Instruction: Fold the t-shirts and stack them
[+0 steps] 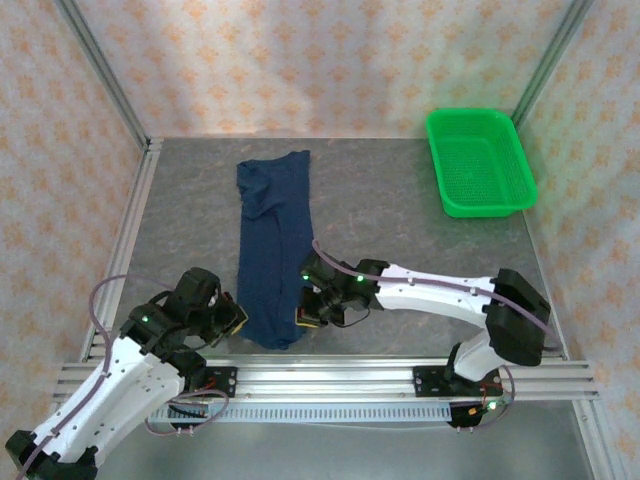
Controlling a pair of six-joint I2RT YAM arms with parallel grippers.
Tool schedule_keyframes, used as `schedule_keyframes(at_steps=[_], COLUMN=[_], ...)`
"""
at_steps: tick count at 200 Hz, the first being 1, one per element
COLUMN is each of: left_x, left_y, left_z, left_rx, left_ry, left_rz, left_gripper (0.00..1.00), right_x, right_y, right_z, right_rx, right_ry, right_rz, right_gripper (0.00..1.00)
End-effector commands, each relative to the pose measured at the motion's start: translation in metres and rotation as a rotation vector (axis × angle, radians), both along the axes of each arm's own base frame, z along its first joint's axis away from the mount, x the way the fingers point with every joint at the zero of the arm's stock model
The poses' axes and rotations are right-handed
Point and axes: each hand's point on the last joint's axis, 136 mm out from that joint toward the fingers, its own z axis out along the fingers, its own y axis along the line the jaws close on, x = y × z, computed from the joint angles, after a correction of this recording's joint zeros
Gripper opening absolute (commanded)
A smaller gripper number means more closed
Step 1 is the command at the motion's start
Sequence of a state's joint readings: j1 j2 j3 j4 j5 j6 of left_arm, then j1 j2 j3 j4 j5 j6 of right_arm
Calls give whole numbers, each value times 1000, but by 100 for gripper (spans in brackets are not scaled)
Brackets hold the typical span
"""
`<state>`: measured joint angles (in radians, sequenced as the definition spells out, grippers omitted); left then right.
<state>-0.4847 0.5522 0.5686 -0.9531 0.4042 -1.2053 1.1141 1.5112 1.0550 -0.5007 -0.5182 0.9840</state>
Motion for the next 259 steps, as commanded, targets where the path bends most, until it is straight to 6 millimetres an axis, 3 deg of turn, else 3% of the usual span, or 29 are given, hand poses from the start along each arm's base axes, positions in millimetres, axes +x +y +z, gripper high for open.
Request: schedule_keyframes(at_steps=[1, 37, 64, 102, 121, 141, 158, 211, 237, 247, 253, 259], left_x=[8, 57, 103, 168, 195, 214, 228, 266, 289, 301, 310, 320], left_y=[-2, -15, -5, 16, 28, 45, 53, 55, 58, 56, 53, 50], left_z=[16, 42, 50, 58, 51, 40, 32, -12, -28, -35, -37, -35], left_rx=[-19, 35, 46, 64, 112, 151, 151, 166, 166, 147, 126, 101], left_ry=[-22, -81, -72, -81, -61, -37, -30, 46, 62, 71, 68, 51], left_rz=[38, 10, 34, 36, 17, 28, 39, -3, 5, 6, 12, 19], left_gripper=[2, 1, 0, 0, 0, 0, 0, 0, 0, 1, 7, 17], right_x=[7, 62, 109, 168, 192, 215, 234, 277, 302, 317, 330, 346], right_y=[-6, -10, -6, 6, 6, 1, -2, -2, 6, 11, 15, 20], right_z=[17, 42, 55, 42, 31, 10, 5, -27, -48, -51, -51, -46], right_rx=[-19, 3, -2, -15, -35, -75, -79, -82, -58, -25, 13, 65], right_ry=[-35, -87, -99, -76, -62, -37, -41, -8, 15, 15, 7, -9], right_rz=[-24, -78, -64, -67, -75, -87, -102, -144, -181, -208, -230, -260], right_gripper=[0, 0, 0, 0, 0, 0, 0, 0, 8, 24, 36, 42])
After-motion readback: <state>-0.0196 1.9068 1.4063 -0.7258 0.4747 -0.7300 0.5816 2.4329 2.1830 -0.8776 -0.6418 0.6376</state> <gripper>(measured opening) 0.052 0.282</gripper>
